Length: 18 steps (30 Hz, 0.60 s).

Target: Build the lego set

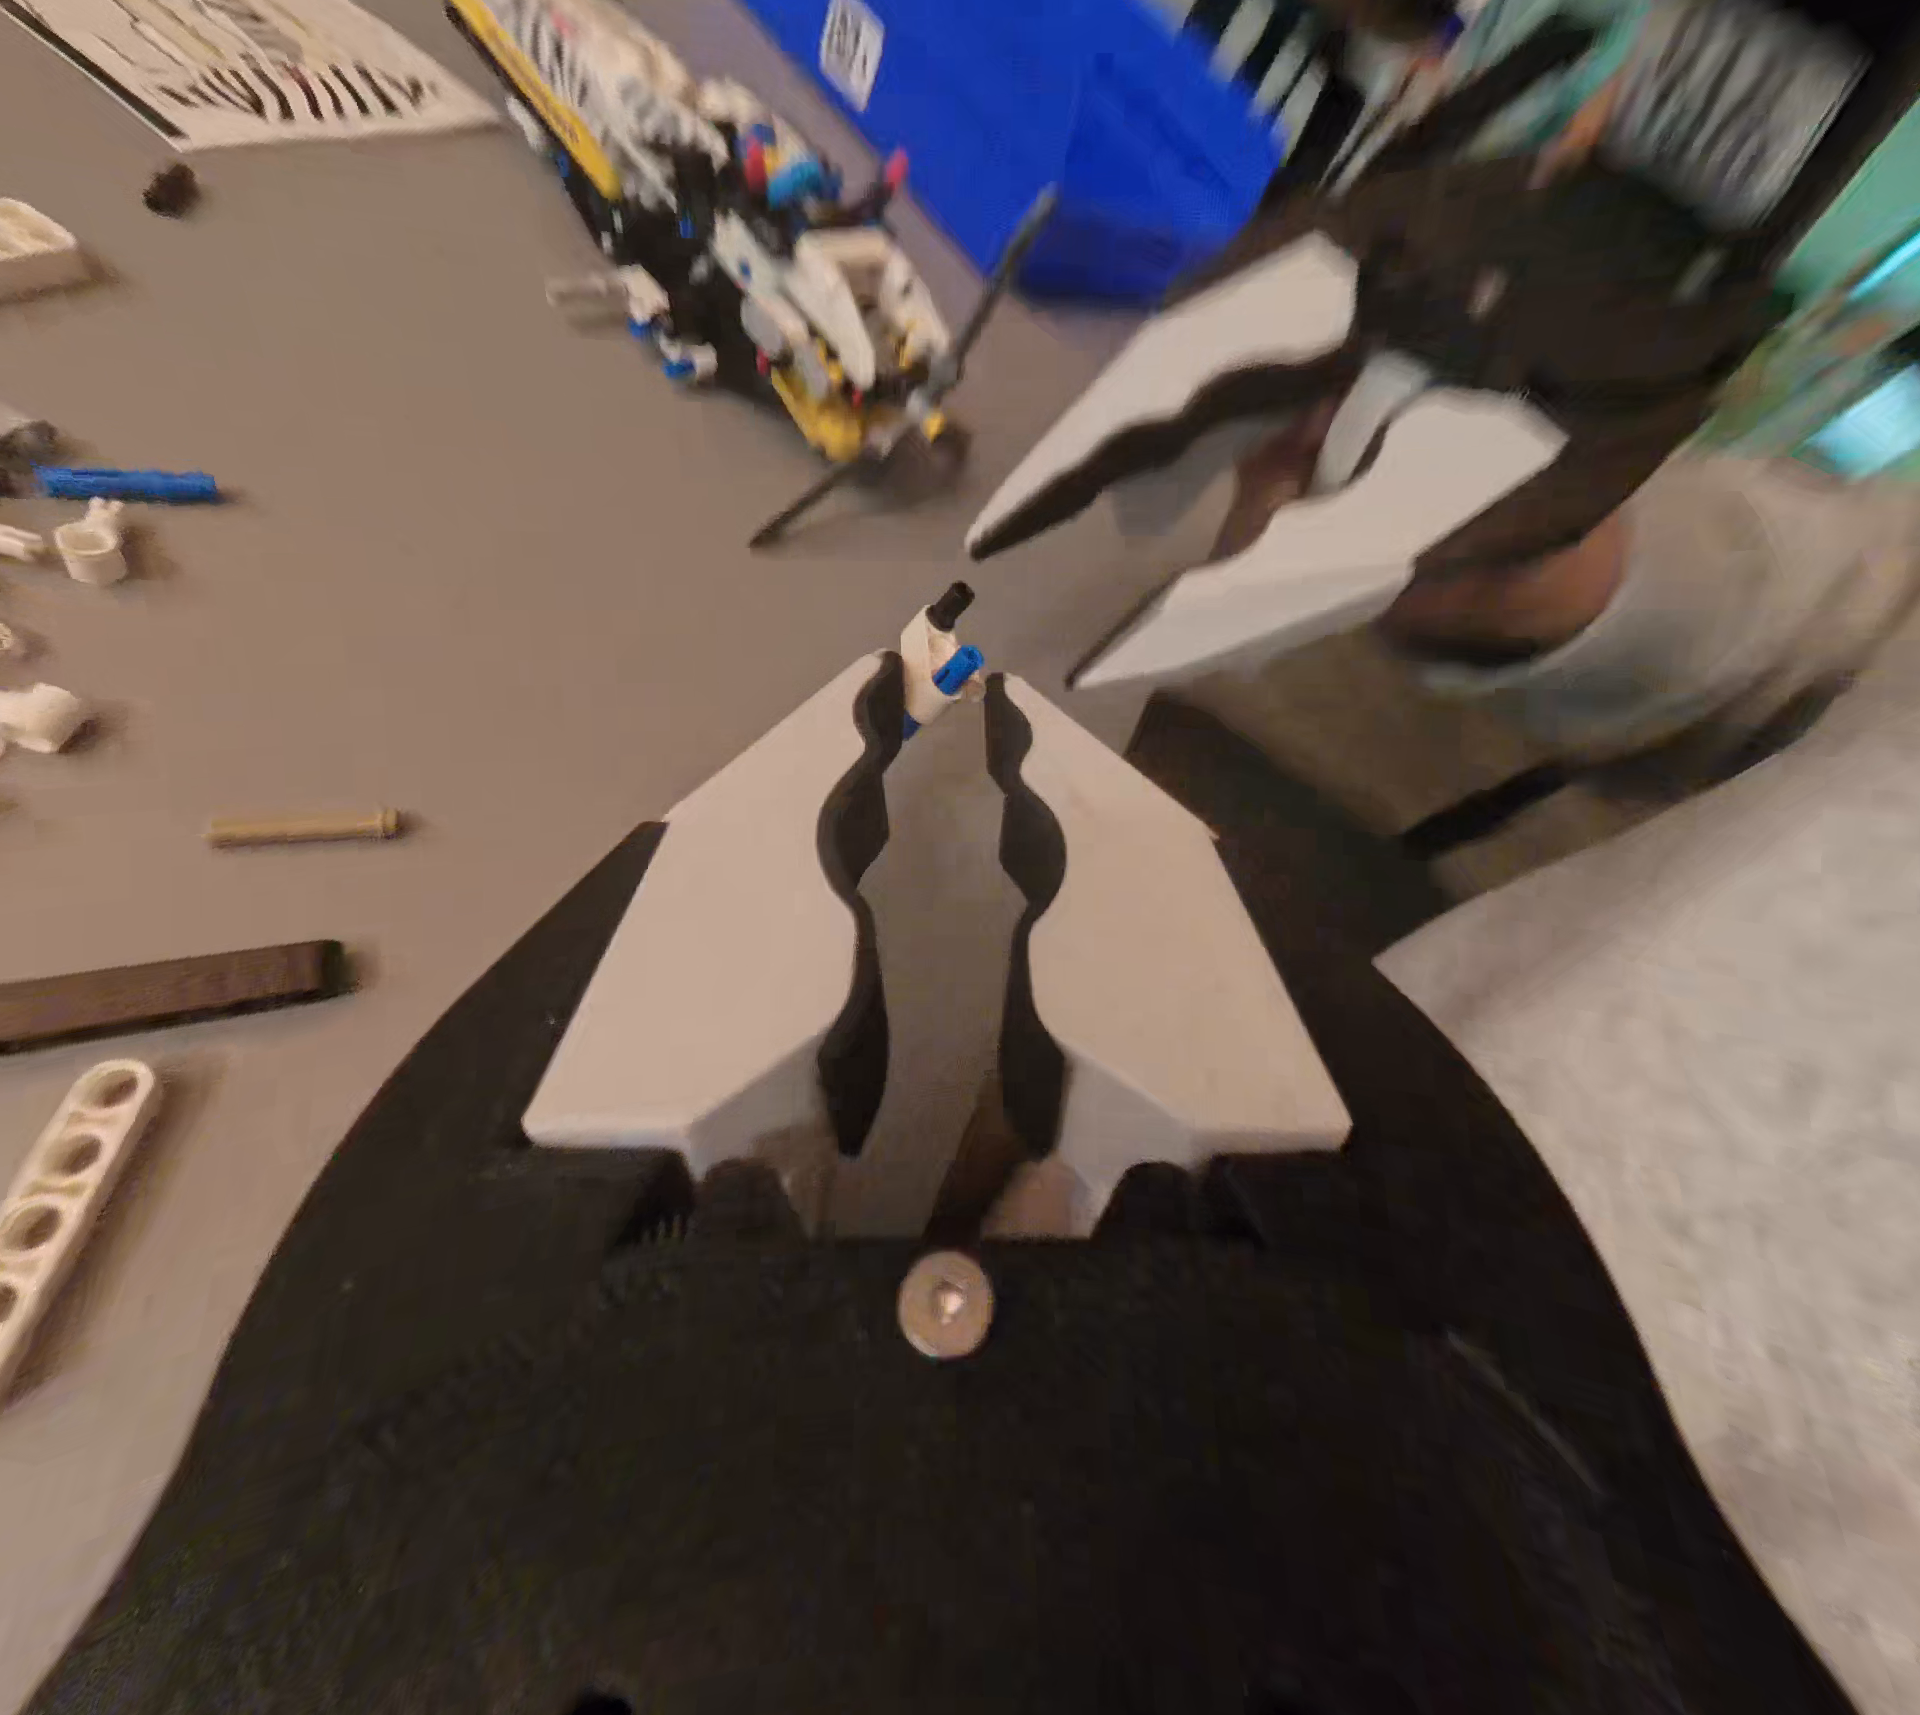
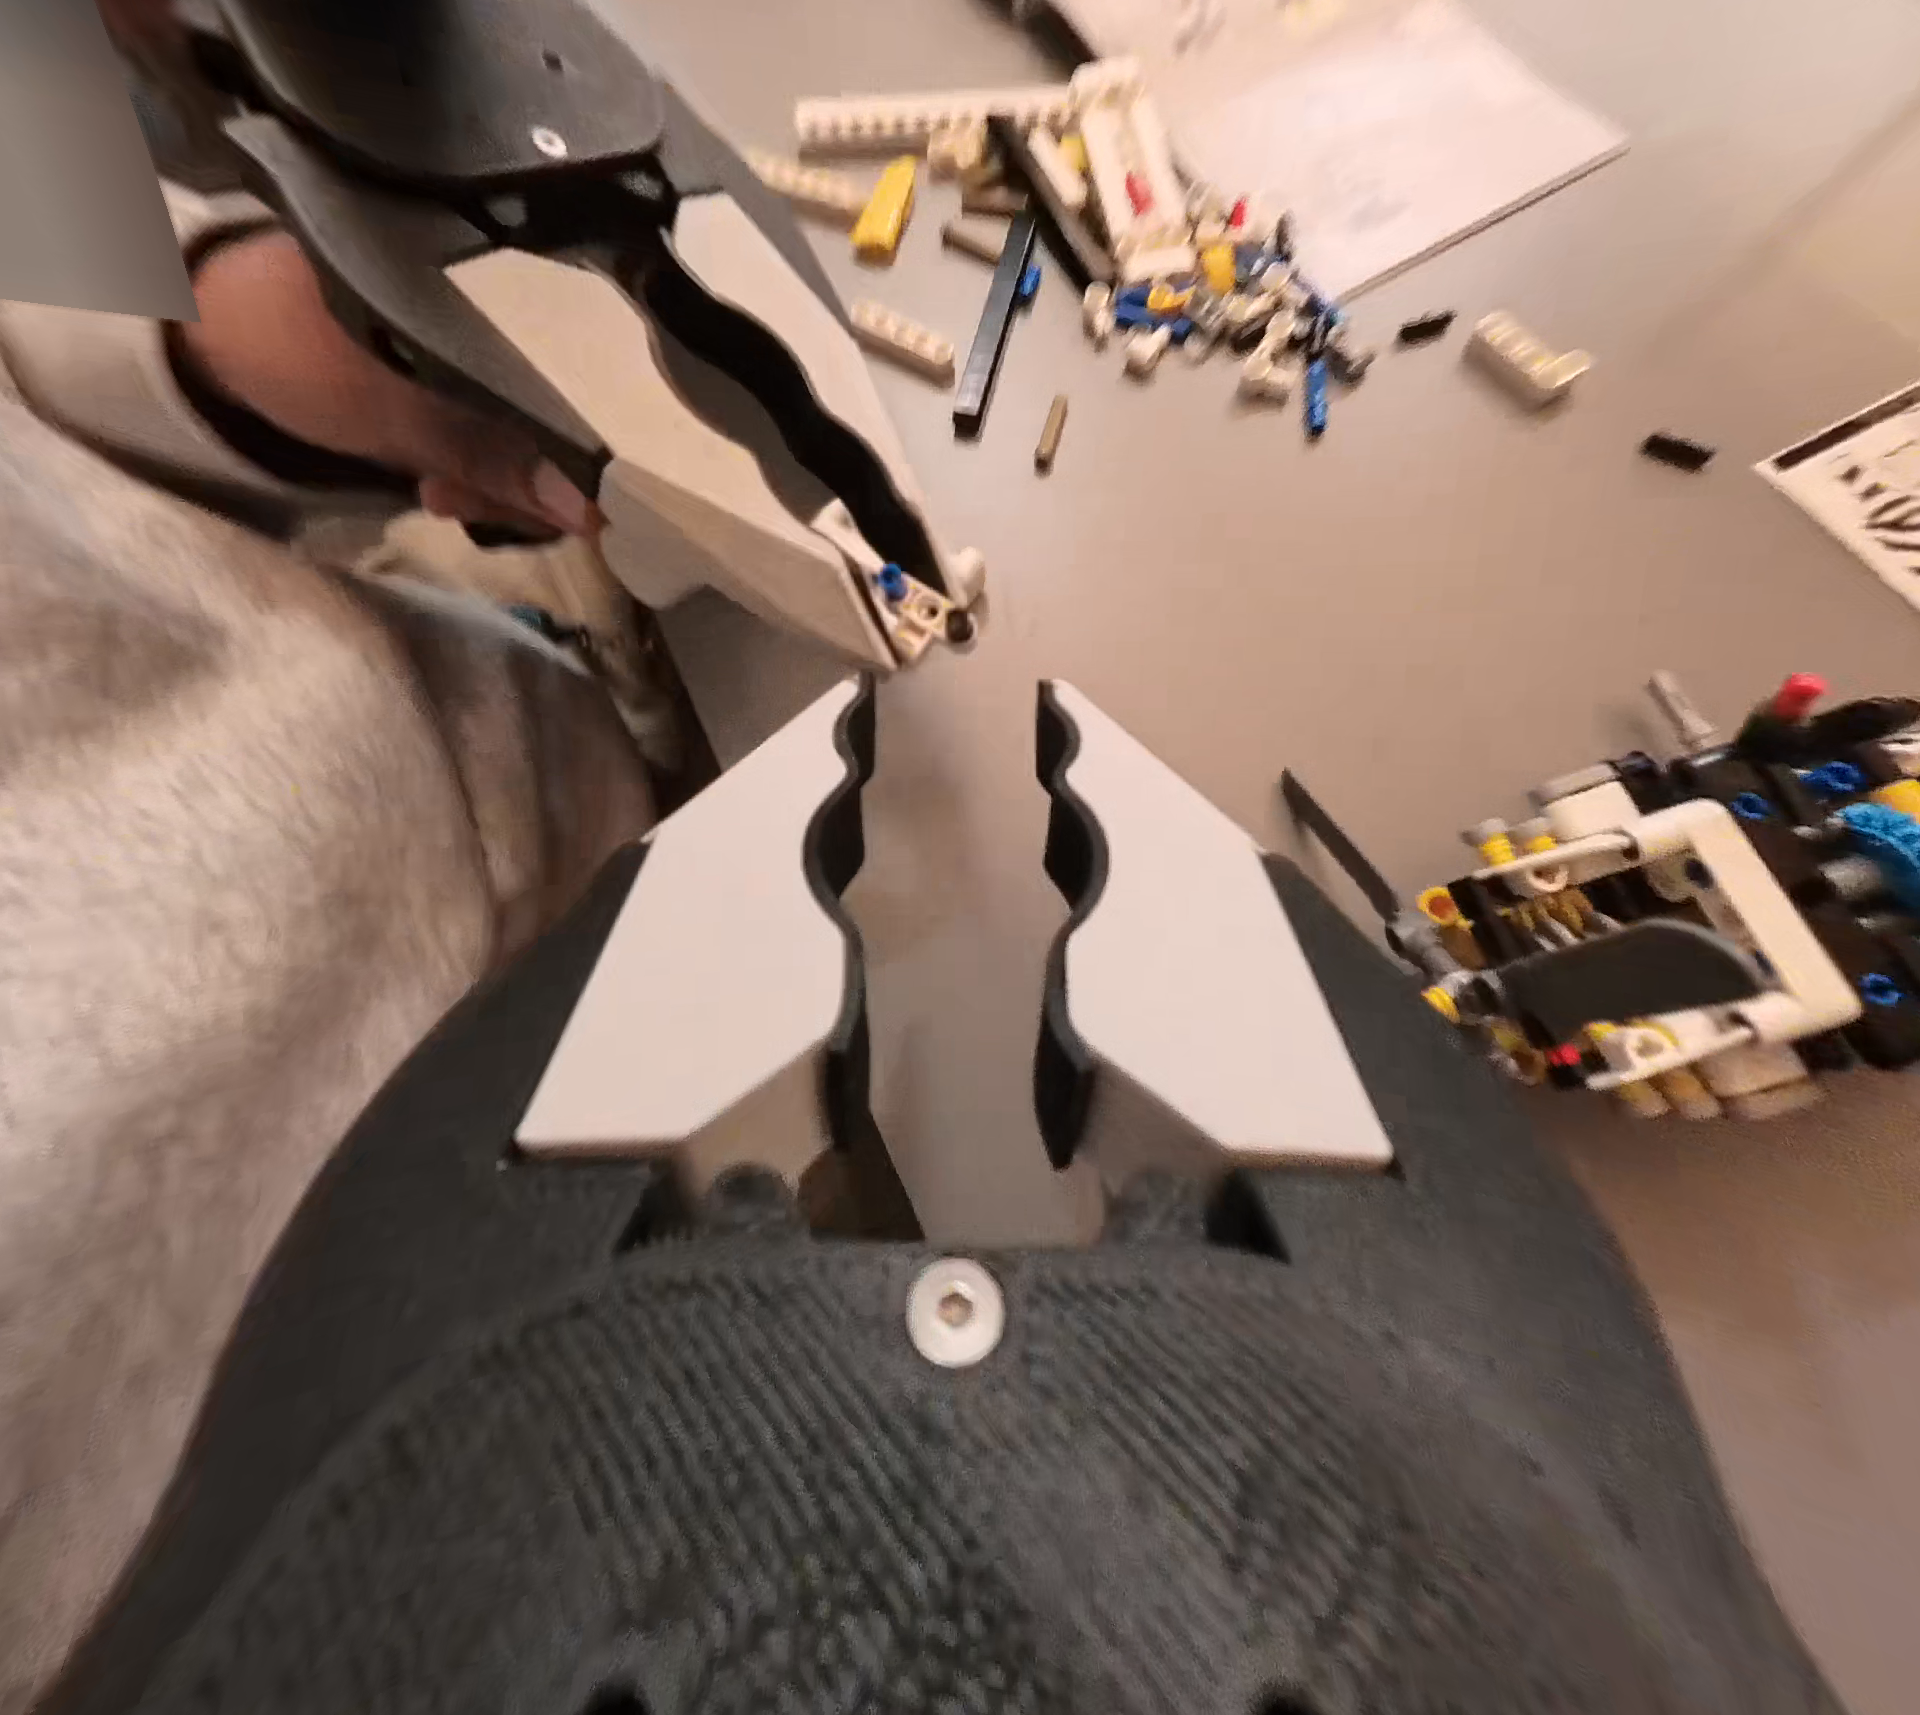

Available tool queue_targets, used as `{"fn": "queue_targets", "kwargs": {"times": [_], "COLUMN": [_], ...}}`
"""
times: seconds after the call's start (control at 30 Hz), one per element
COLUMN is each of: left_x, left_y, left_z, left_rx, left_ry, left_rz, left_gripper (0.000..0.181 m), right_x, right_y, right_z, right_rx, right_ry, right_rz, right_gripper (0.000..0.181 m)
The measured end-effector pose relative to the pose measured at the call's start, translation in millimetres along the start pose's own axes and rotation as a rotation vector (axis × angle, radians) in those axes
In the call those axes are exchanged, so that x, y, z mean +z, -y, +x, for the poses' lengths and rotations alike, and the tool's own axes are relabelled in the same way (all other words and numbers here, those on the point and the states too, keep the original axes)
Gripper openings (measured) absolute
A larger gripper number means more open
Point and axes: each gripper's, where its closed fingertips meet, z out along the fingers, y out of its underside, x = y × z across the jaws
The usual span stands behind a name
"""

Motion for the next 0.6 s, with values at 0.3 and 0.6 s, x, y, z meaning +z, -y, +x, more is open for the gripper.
{"fn": "queue_targets", "kwargs": {"times": [0.3,0.6], "left_x": [-31.3,-28.0], "left_y": [40.1,36.0], "left_z": [-4.8,11.0], "left_rx": [-0.693,-0.695], "left_ry": [-0.392,-0.437], "left_rz": [0.352,0.326], "left_gripper": [0.014,0.015], "right_x": [-7.6,12.2], "right_y": [52.9,53.3], "right_z": [-0.6,-10.0], "right_rx": [-0.103,-0.262], "right_ry": [-0.301,-0.367], "right_rz": [0.414,0.335], "right_gripper": [0.019,0.019]}}
